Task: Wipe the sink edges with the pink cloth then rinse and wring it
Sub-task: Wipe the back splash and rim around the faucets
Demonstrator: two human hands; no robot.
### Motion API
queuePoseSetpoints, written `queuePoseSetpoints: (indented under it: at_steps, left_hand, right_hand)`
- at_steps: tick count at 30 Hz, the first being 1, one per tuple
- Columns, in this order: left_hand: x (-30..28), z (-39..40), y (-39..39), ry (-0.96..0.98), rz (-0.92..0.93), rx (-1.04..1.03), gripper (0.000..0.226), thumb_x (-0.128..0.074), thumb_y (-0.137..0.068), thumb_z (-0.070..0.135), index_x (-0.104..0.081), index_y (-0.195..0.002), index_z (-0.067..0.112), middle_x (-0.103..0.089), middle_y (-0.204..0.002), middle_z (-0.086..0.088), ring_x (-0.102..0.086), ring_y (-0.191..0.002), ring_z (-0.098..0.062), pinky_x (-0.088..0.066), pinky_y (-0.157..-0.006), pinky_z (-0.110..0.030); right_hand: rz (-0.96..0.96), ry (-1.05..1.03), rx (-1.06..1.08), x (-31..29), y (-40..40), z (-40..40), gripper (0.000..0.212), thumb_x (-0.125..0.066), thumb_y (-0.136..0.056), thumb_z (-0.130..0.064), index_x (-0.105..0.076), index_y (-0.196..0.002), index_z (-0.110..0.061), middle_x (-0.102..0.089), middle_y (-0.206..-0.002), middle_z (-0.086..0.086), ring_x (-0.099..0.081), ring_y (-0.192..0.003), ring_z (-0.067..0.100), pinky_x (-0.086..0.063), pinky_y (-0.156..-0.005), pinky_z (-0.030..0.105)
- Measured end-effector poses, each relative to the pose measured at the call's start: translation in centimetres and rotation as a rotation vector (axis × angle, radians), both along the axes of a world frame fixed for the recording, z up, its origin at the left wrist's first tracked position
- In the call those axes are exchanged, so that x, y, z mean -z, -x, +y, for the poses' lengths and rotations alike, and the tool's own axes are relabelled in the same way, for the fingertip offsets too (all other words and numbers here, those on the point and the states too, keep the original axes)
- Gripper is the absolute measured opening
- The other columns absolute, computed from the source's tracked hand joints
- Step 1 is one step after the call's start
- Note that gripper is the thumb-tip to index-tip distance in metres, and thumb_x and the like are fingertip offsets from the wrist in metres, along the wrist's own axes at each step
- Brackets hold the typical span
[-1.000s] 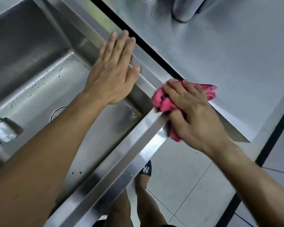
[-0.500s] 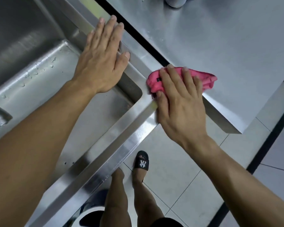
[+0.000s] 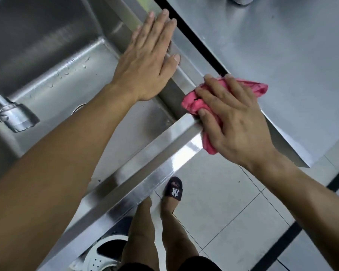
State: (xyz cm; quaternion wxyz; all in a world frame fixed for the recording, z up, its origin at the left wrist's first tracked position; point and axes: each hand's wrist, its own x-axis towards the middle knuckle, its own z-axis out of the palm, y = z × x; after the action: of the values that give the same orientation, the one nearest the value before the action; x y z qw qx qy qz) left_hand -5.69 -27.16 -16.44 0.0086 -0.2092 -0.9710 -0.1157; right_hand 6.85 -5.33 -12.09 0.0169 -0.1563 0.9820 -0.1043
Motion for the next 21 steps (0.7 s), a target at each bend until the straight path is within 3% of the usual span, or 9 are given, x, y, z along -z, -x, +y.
queuePoseSetpoints:
  at_steps: [4, 8, 10, 14, 21]
  left_hand:
    - [-0.2, 0.1, -0.2, -0.009, -0.007, -0.009, 0.070, -0.018, -0.107, 0.051, -0.004, -0.166, 0.015, 0.001, -0.175, -0.006, 0.004, -0.161, -0.025, 0.003, -0.128, -0.041]
    - [-0.5, 0.0, -0.2, 0.013, -0.026, 0.017, 0.071, -0.014, -0.106, 0.052, -0.001, -0.166, 0.015, 0.004, -0.174, -0.007, 0.007, -0.160, -0.025, 0.004, -0.129, -0.041]
    - [-0.6, -0.2, -0.2, 0.018, -0.033, 0.018, 0.071, -0.013, -0.107, 0.052, 0.000, -0.166, 0.016, 0.005, -0.174, -0.006, 0.008, -0.160, -0.023, 0.006, -0.128, -0.039]
    - [-0.6, -0.1, -0.4, -0.004, -0.032, 0.004, 0.068, -0.016, -0.108, 0.049, -0.002, -0.166, 0.016, 0.004, -0.175, -0.004, 0.007, -0.160, -0.022, 0.005, -0.129, -0.039]
    - [-0.1, -0.7, -0.4, -0.062, -0.009, 0.034, 0.062, -0.018, -0.110, 0.040, -0.007, -0.166, 0.017, -0.001, -0.175, -0.001, 0.003, -0.161, -0.020, -0.002, -0.131, -0.044]
  right_hand:
    - [0.009, 0.127, 0.086, 0.0, -1.9, -1.7, 0.045, -0.046, -0.107, -0.033, -0.056, -0.147, -0.014, -0.048, -0.157, 0.006, -0.031, -0.153, 0.035, -0.022, -0.124, 0.052]
    - [-0.035, 0.170, -0.172, 0.5, -6.3, -3.4, 0.046, -0.048, -0.106, -0.034, -0.056, -0.147, -0.013, -0.048, -0.157, 0.004, -0.030, -0.154, 0.031, -0.026, -0.123, 0.052]
    - [-0.035, 0.149, -0.182, 0.4, -4.7, -2.0, 0.046, -0.045, -0.108, -0.035, -0.055, -0.148, -0.014, -0.049, -0.157, 0.004, -0.035, -0.152, 0.031, -0.028, -0.123, 0.052]
    - [-0.055, 0.138, 0.031, -0.4, 0.0, -0.4, 0.046, -0.042, -0.109, -0.033, -0.054, -0.148, -0.014, -0.048, -0.158, 0.002, -0.033, -0.153, 0.030, -0.028, -0.121, 0.052]
    - [-0.087, 0.144, -0.068, -0.9, 3.7, -1.2, 0.040, -0.048, -0.106, -0.026, -0.059, -0.142, -0.013, -0.050, -0.156, 0.004, -0.036, -0.149, 0.033, -0.023, -0.125, 0.042]
